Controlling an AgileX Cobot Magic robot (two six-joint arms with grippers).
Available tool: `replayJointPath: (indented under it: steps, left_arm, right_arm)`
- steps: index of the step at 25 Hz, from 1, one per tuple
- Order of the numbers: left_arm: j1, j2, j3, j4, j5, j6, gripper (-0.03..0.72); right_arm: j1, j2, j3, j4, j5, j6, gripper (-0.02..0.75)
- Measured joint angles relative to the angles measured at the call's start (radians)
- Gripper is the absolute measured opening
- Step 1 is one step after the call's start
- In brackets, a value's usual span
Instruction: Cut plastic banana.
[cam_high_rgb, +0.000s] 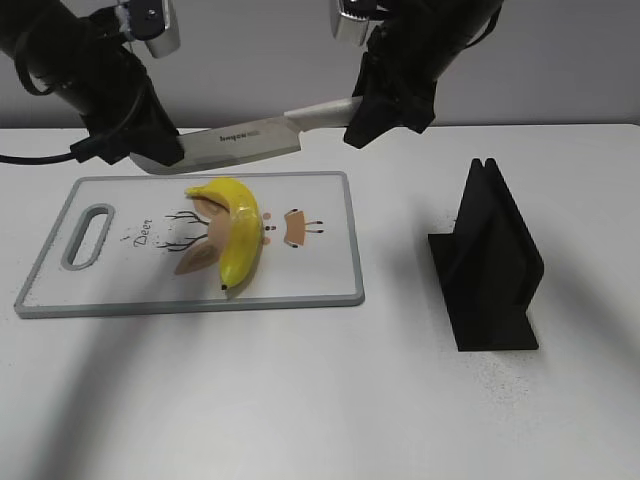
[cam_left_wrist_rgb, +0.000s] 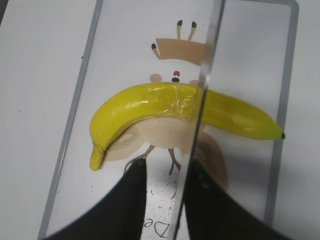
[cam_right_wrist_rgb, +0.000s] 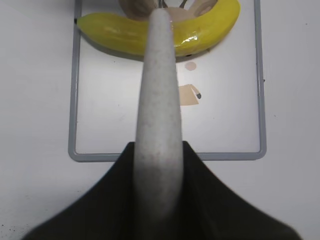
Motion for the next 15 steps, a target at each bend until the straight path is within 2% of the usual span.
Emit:
replayJointPath:
  steps: [4, 5, 15]
  left_arm:
    - [0.0, 0.0, 0.0, -0.001, -0.02, 0.001, 0.066]
    - [0.0, 0.0, 0.0, -0.001, -0.025, 0.005, 0.042]
    - [-0.002, 0.06, 0.0, 0.002, -0.065, 0.022, 0.022]
  right_arm:
    - [-0.009, 0.0, 0.0, 0.004, -0.018, 0.0, 0.167]
    - [-0.014, 0.0, 0.0, 0.004, -0.023, -0.005, 0.167]
    - [-0.019, 0.056, -0.003, 0.003, -0.066, -0.021, 0.167]
